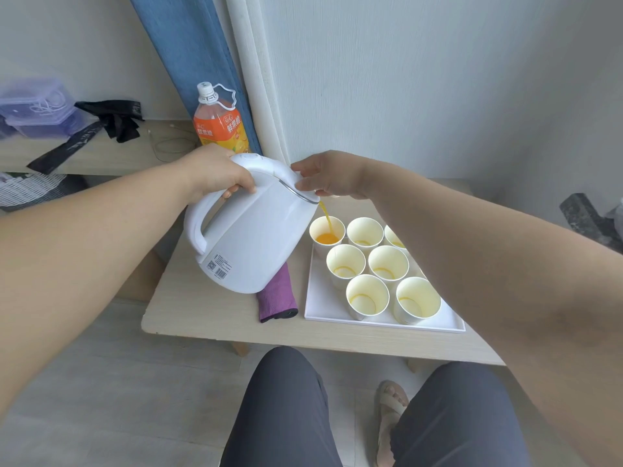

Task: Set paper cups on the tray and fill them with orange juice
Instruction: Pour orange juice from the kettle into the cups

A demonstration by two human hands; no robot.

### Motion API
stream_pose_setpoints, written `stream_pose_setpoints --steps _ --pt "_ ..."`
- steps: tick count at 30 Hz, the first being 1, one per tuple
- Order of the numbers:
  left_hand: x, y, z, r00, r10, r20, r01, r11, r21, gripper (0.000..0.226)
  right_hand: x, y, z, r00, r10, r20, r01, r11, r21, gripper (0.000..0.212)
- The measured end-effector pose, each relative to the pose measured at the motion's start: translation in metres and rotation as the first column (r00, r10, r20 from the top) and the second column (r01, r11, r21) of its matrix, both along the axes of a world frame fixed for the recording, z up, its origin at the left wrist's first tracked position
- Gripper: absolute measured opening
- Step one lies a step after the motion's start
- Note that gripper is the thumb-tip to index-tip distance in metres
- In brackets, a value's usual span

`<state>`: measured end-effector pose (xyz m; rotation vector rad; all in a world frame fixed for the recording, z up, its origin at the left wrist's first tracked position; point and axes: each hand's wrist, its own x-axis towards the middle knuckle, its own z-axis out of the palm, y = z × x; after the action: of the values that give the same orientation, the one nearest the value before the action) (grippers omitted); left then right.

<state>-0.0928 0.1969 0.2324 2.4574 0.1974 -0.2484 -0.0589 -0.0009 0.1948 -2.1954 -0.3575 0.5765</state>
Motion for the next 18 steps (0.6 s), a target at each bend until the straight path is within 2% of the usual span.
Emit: stream_pose_setpoints --steps 18 --pt "-0.0007 -0.0006 0.0051 1.000 -0.003 -0.006 0.003 1.000 -0.005 0.033 0.0035 -0.0008 0.0027 1.000 0.012 -0.002 -0.012 1.000 -0.010 0.055"
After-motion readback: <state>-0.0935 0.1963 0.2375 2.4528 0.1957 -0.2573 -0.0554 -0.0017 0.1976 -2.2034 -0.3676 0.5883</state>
